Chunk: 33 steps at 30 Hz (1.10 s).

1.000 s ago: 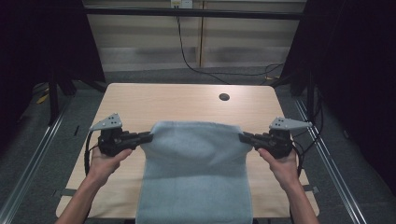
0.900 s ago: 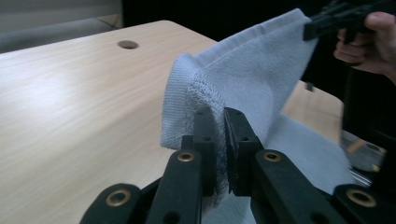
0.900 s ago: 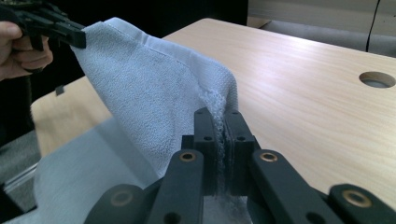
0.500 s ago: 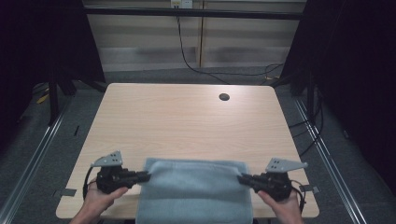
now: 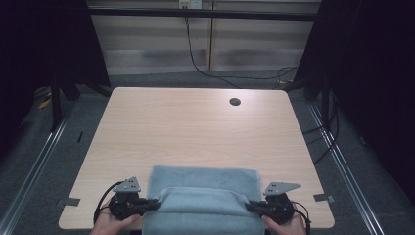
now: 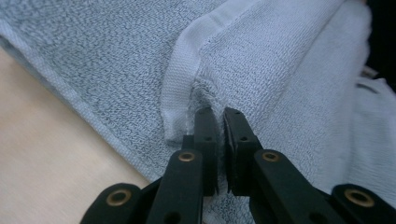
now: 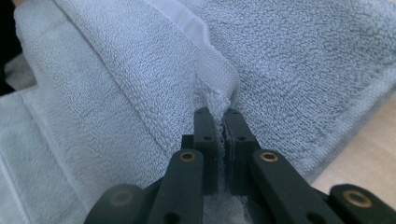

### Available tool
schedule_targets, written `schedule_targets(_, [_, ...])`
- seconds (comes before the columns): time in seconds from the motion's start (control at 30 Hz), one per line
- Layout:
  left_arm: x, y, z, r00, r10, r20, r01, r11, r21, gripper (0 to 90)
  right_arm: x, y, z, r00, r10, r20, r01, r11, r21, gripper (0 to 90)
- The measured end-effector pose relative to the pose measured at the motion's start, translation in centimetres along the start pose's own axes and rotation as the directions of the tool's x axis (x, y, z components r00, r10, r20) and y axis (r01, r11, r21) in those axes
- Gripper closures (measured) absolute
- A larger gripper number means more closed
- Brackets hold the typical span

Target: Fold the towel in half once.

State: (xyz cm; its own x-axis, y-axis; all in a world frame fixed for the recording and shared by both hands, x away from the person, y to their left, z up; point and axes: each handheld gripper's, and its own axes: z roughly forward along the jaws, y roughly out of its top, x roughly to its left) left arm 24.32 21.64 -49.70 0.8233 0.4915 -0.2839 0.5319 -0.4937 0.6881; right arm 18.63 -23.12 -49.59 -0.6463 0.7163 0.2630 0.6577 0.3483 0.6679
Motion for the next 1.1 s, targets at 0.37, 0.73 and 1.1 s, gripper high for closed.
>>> schedule_targets(0.37, [7.4,5.1,2.4,0.9931,-0.058,-0.102,0.056,0.9981,-0.026,85.3,-4.7,6.1,4.1,0.987,-0.043,0.155,0.045,0.999,-0.011,86.6])
schedule_targets(0.73, [13.9,8.4,3.7,0.9641,-0.19,-0.185,0.173,0.9792,-0.106,85.2,-8.9,11.3,8.4,0.9786,0.044,0.201,-0.029,0.996,-0.079,86.7])
schedule_targets(1.1, [16.5,10.0,5.1,0.9451,-0.227,-0.235,0.19,0.9666,-0.172,85.2,-12.2,14.8,10.9,0.953,0.086,0.29,-0.058,0.993,-0.104,87.0])
